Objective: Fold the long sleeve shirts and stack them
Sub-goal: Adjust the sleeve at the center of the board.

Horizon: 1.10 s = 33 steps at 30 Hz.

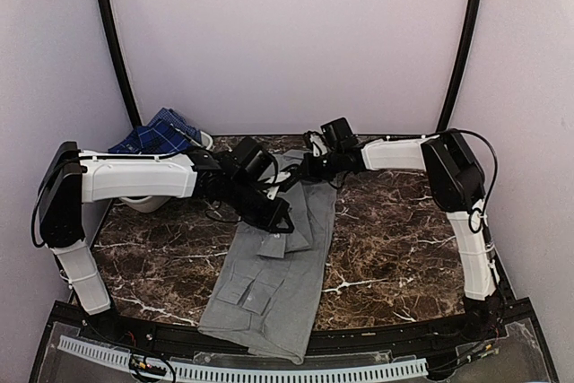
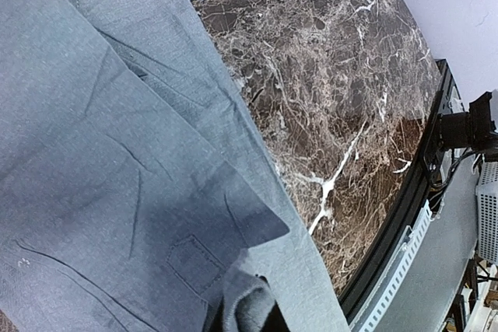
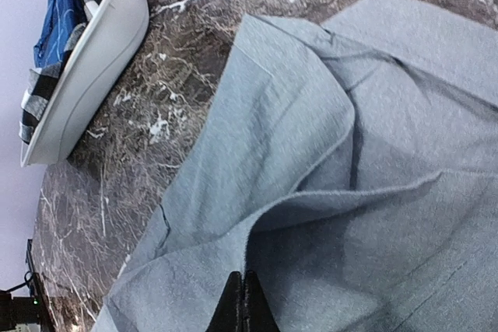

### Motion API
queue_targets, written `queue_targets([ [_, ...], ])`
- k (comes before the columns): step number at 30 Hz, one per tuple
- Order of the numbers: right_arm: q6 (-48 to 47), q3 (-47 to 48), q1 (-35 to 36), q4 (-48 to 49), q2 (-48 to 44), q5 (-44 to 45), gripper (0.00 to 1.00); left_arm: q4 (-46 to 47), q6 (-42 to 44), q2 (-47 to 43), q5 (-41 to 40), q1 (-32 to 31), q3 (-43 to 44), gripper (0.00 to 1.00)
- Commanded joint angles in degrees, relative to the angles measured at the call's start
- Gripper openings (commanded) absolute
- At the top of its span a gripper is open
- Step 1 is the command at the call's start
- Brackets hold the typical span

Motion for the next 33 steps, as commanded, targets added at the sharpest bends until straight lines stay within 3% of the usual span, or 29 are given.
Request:
queue_targets([
  [1,1.67,5.40,-0.18,0.86,2.53,-0.87,0.00,-1.92,1.70,-3.13,0.77,0.28,0.53,0.00],
  [13,5.83,13.99,-0.75,0.31,10.58,-2.66,0.01,3.68,-1.77,0.88,3.67,0.00,-2.83,0.00],
  [16,4.84,12.75,-0.80,-0.50,9.00,-0.78,0.20,4.91,-2.75,2.78,3.95,-0.30,-3.19,0.01],
  [21,2.17,10.47,-1.42,-2.95,4.65,1.28,0.37,7.74,-3.98,4.46,5.01,-0.47,-3.40,0.03],
  [33,-1.13,-5.22,-3.54,-0.92,-4.73,3.65,0.53,9.29,-4.17,6.89,5.84,-0.50,-3.19,0.03],
])
